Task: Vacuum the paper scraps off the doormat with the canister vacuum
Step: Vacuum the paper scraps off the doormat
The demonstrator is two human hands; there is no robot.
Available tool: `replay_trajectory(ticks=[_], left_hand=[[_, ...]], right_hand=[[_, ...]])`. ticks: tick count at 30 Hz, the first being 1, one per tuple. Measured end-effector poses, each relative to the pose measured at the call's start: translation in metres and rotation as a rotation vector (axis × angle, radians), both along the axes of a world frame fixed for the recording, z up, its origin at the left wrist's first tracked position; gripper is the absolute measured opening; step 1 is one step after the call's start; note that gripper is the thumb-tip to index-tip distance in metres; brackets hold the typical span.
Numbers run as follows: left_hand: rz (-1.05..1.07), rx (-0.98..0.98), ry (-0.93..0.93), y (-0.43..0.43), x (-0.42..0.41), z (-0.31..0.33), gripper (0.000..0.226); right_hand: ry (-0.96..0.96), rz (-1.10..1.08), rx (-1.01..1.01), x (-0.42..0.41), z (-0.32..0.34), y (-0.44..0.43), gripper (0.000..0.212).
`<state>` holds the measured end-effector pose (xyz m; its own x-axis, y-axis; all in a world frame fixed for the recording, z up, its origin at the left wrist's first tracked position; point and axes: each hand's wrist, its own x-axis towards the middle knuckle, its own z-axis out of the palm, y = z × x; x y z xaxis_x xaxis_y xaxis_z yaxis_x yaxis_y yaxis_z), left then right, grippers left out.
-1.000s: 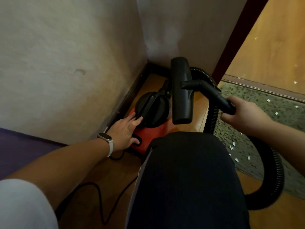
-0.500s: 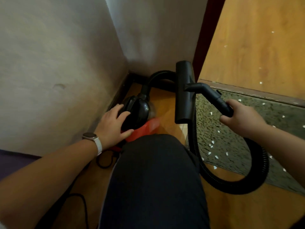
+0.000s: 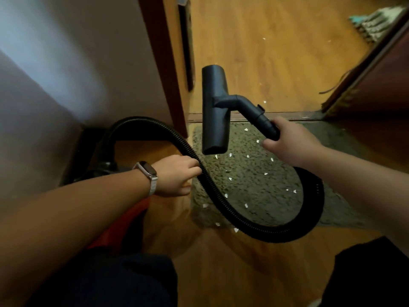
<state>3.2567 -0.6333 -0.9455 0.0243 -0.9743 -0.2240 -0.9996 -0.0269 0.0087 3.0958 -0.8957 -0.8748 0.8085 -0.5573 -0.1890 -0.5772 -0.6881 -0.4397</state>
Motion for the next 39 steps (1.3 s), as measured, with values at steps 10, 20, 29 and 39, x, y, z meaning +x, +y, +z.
replay_trajectory(ticks=[10, 20, 29, 39], left_hand=[[-0.007, 0.275, -0.058, -0.091, -0.039, -0.055, 0.082], [-0.015, 0.379, -0.062, -0.117, -0.042, -0.074, 0.08], [-0.134, 0.178, -0.091, -0.12, -0.027, -0.042, 0.08], [-0.073, 0.141, -0.064, -0.088, -0.06, 0.009, 0.036]], right_hand=[[-0.04, -0.09, 0.052, -0.009, -0.025, -0.055, 0.032], [0.105, -0.077, 0.12, -0.03, -0.051, -0.086, 0.022], [0.271, -0.013, 0.207, -0.034, -0.057, -0.084, 0.023], [0.21, 0.013, -0.072, -0.039, -0.045, -0.081, 0.021]])
